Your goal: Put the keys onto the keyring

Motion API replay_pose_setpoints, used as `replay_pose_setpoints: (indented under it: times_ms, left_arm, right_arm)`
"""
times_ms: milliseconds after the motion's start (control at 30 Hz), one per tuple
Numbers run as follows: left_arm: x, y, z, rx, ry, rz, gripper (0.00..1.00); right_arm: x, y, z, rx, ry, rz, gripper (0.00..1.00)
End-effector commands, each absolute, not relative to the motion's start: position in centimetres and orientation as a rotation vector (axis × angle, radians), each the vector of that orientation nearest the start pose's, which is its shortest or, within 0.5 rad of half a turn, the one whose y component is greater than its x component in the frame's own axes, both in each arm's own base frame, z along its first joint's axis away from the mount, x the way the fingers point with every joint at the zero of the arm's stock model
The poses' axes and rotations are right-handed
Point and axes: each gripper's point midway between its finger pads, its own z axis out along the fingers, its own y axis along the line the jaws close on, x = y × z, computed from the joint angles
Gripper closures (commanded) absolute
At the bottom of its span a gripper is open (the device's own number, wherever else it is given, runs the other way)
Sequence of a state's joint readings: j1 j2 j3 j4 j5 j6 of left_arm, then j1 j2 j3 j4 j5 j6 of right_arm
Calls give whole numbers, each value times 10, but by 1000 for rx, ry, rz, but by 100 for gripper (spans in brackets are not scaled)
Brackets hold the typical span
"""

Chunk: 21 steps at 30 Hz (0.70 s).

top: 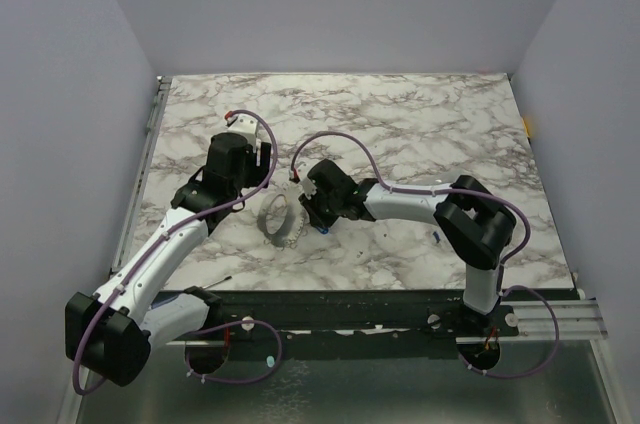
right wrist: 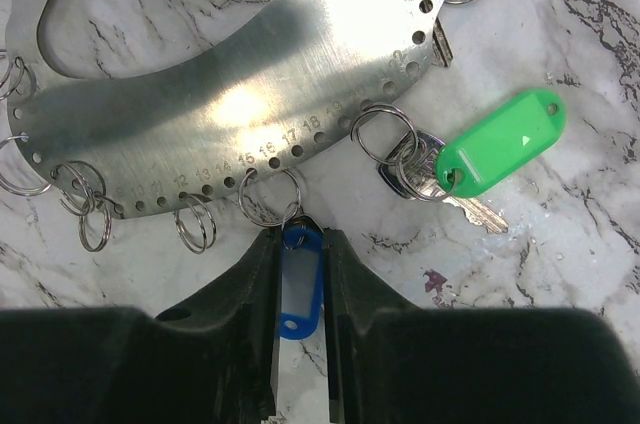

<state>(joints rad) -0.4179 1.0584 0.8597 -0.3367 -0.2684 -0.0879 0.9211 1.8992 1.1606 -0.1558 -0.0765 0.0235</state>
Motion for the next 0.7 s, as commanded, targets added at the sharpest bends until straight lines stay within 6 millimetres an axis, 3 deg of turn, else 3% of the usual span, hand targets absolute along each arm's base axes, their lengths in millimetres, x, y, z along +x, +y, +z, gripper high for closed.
replay_pose_setpoints:
  times_ms: [0,167,433,667]
  left_arm:
    - [322,-100,192,190,2074,-65,24]
    - [321,-101,192,199,2072,-75,24]
    - [319,-110,196,231,2055,-134,24]
    - [318,-113,197,244,2050,-156,25]
  right_arm:
    - [255,356,4,-1203,2301,440,99]
    - [256,353,8,-1208,2292,422,99]
    - [252,352,40,-1166,2211,482,99]
    - [248,349,42,-1150,2212,496,100]
